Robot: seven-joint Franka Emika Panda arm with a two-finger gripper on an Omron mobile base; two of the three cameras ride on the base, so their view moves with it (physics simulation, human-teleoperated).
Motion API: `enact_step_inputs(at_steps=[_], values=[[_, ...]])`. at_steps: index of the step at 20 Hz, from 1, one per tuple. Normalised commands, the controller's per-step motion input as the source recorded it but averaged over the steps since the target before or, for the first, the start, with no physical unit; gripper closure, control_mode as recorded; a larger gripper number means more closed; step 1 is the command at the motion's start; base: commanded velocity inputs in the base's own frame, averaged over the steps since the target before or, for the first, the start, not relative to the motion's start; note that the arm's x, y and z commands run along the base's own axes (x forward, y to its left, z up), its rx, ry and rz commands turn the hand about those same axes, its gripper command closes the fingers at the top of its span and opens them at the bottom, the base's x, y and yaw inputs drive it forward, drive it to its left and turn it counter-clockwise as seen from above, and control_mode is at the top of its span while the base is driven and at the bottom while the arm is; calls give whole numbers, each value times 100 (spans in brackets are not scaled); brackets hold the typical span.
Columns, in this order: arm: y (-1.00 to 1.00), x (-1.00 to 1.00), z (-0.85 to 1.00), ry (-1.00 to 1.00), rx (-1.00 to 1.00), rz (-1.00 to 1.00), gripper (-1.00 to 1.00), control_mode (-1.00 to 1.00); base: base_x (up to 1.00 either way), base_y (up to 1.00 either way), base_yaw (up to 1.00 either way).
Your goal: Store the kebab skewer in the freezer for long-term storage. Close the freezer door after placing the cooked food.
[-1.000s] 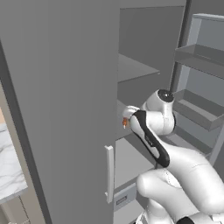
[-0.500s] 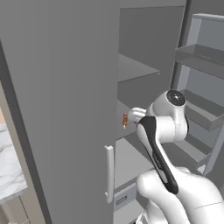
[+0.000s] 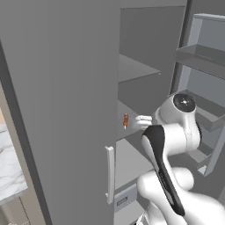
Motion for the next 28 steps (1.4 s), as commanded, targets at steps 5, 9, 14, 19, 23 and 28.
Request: enact_step_inputs(at_steps=[5, 9, 14, 19, 23, 28], values=[[0, -61, 9, 11, -8, 11, -100, -100, 0, 0, 0], [0, -44, 0, 23, -10, 7, -100, -100, 0, 0, 0], [-3, -13, 0, 22, -7, 2, -100, -100, 0, 0, 0], [-19, 0, 0, 0, 2, 0, -100, -100, 0, 0, 0], [-19, -2, 0, 2, 1, 0, -100, -100, 0, 0, 0], [-1, -28, 0, 0, 0, 2, -100, -100, 0, 0, 0]])
